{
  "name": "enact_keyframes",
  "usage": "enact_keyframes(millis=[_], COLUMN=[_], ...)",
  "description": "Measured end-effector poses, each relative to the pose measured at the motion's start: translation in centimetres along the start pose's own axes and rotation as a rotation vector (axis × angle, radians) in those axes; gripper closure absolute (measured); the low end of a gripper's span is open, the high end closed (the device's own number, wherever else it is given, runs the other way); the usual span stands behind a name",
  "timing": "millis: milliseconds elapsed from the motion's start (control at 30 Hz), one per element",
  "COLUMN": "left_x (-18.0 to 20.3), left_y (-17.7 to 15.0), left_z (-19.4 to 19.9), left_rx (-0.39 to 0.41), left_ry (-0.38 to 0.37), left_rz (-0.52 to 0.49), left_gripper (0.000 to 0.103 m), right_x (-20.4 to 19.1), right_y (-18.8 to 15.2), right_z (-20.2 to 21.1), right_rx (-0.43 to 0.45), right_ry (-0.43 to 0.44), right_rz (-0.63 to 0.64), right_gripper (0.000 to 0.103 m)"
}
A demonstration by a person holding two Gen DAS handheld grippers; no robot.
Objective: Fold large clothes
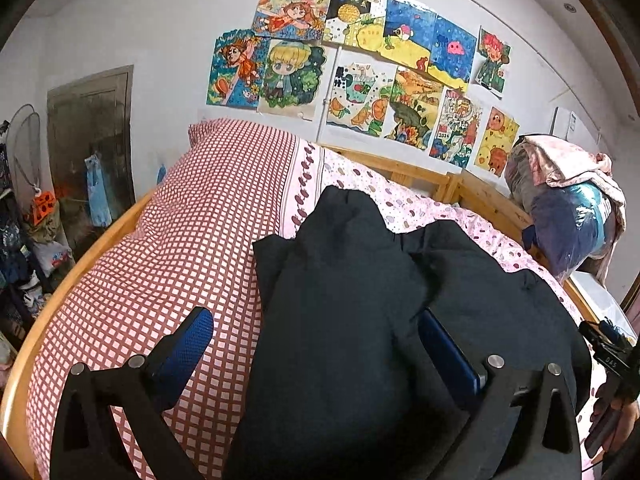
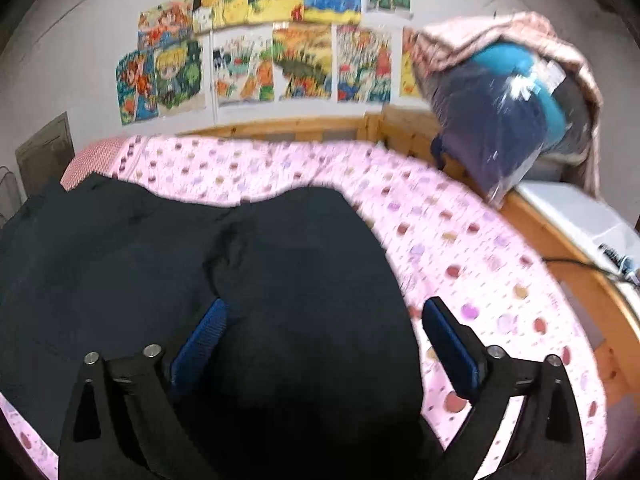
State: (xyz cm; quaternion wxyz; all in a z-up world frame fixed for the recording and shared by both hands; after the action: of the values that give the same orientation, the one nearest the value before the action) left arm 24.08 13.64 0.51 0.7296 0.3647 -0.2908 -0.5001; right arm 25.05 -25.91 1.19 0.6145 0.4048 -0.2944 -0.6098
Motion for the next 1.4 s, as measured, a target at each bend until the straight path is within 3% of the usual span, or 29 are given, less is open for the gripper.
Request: enact_keyframes(millis=[200, 633, 1400], left_x=[0.2, 1.7, 6.8], left_y=[0.2, 0.7, -1.0], left_z=[1.0, 3.1, 9.8], left_rx=[0.026, 0.103, 0.197], left_ry=[-0.006, 0.015, -0.096], left_rz=[-0.006, -0.079, -0.207], left_gripper=[0.0, 0.0, 0.0], right_x=[-1.1, -2.7, -5.6], right_y=[1.3, 1.2, 0.5], right_z=[2.3, 2.4, 8.0], right_rx=[0.074, 0.102, 0.184], right_ry=[0.012, 0.112, 0.22], right_rz=[0.028, 0.032, 0.041], right_gripper=[0.002, 0.002, 0.002])
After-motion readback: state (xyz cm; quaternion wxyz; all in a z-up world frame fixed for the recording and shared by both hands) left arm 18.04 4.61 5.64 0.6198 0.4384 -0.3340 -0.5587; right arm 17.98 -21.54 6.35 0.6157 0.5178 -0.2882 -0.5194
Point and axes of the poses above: each gripper's, at about its wrist camera, not at the fingertips, and z roughly against the way its jaws point, x to its right, y to its top, the point moved 3 cm from there along -z, roughly the way its jaws point, and after that the axes turned 14 degrees about y, right-handed, at the moved point
